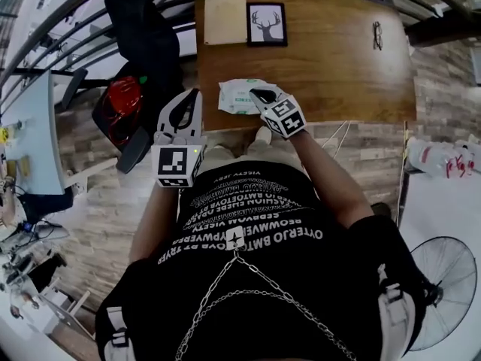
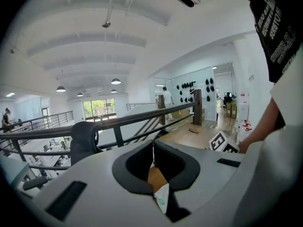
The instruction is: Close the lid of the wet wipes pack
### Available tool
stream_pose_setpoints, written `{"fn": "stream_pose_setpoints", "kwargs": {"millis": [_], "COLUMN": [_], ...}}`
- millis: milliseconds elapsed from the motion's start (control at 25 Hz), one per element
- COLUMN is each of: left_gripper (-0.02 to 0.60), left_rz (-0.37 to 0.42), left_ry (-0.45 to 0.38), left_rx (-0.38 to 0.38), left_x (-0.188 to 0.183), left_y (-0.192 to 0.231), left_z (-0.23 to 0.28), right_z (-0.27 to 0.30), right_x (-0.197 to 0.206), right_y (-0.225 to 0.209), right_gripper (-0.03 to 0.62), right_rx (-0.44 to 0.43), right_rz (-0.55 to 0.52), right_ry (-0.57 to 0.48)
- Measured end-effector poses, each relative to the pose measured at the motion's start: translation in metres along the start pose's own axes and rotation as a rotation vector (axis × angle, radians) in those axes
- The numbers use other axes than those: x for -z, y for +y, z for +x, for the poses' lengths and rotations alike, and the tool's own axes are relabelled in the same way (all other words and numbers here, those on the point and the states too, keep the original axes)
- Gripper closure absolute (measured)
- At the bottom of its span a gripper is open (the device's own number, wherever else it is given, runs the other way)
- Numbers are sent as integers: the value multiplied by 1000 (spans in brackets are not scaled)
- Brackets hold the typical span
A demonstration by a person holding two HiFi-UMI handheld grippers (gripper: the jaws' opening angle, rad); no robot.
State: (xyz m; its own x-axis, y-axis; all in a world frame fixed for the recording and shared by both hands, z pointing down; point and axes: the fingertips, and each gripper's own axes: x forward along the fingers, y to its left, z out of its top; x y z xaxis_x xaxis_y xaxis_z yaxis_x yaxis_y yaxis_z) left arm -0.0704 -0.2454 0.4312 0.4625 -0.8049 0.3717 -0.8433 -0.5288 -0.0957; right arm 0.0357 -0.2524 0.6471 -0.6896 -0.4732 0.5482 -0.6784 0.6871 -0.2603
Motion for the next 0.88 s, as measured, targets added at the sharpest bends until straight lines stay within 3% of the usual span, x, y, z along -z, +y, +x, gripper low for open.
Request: {"fn": "stream_pose_setpoints", "kwargs": {"millis": [280,480,680,880], "left_gripper": [551,551,551,551], "left_rz": [8,-10,19,23], "left_ry": [-131,-202,-234,-250], "left_rx": [33,49,101,153], "left_x": [-51,-69,-61,-54], "left_y": [40,74,83,75], "left_z": [-32,-80,-104,-106], "right_z": [-133,-204,-217,-219], "right_x": [-117,-176,-179,-171], "right_y": [16,53,80,105], "right_gripper": [580,580,580,580], "right_rx": [245,404,505,549], "right_rz": [-57,-153,-168,-164], "right_ry": [-293,-403,-408,-399]}}
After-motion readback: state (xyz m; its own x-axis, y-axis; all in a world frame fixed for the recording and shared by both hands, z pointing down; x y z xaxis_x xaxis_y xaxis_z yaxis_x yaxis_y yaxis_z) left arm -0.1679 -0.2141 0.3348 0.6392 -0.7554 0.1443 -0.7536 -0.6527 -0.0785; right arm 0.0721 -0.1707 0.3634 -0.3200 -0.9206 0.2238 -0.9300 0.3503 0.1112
